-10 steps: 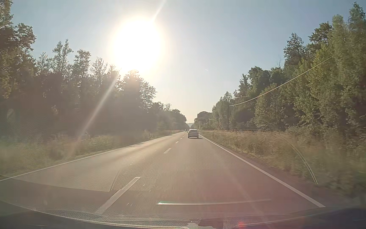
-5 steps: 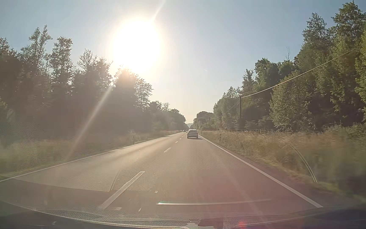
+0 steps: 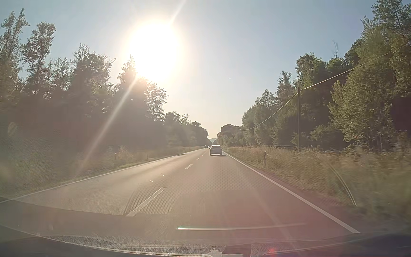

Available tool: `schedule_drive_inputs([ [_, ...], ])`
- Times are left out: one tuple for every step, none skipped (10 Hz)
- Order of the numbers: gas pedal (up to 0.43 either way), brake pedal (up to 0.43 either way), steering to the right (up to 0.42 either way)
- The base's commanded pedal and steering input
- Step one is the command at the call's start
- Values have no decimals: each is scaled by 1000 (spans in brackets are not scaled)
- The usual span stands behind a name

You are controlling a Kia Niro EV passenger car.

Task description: Follow the waypoints while adhering to traffic rules and regulations

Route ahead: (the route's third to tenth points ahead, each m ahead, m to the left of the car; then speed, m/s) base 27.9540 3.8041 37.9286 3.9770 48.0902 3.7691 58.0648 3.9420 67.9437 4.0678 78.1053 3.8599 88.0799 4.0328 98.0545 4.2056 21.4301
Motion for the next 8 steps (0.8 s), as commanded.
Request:
schedule_drive_inputs([
  [67,0,0],
  [67,0,0],
  [79,0,0],
  [87,0,0],
  [98,0,0],
  [98,0,0],
  [98,0,0],
  [98,0,0],
])
